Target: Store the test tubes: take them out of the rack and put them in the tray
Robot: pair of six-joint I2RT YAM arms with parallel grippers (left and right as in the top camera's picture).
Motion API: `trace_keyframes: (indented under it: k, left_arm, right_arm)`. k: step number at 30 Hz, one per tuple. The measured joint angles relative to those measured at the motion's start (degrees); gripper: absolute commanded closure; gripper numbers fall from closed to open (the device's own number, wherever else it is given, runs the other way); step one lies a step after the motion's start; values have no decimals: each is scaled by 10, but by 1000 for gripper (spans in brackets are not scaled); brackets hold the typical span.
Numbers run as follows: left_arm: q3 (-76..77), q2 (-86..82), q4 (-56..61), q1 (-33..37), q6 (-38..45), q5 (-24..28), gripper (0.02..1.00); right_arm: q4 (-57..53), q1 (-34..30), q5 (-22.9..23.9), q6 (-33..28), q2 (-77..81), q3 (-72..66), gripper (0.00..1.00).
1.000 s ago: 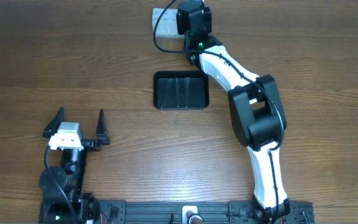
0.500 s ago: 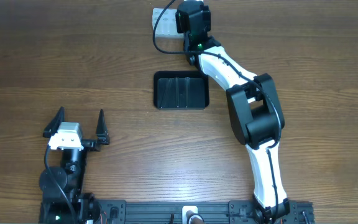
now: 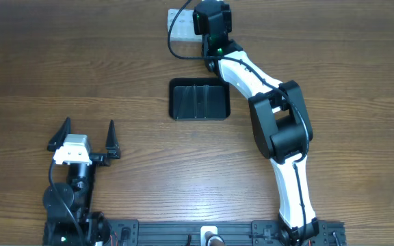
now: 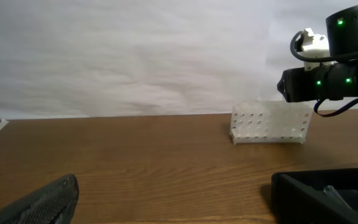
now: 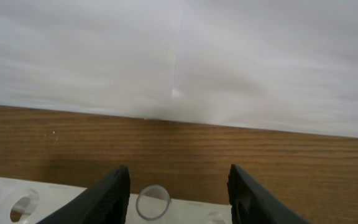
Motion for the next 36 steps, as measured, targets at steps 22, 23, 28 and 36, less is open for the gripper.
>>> trace_keyframes:
  k: [22,23,28,36]
  left_arm:
    - [0,0,0,0,0,0,18]
    - [0,0,0,0,0,0,18]
    - [0,0,0,0,0,0,18]
    - [0,0,0,0,0,0,18]
  right_arm:
    - [33,-11,5,0,29,2,465]
    - [37,-12,5,0,32,2,463]
    - [60,-14,5,0,37,2,481]
    - [67,-14,4,-1,37,2,645]
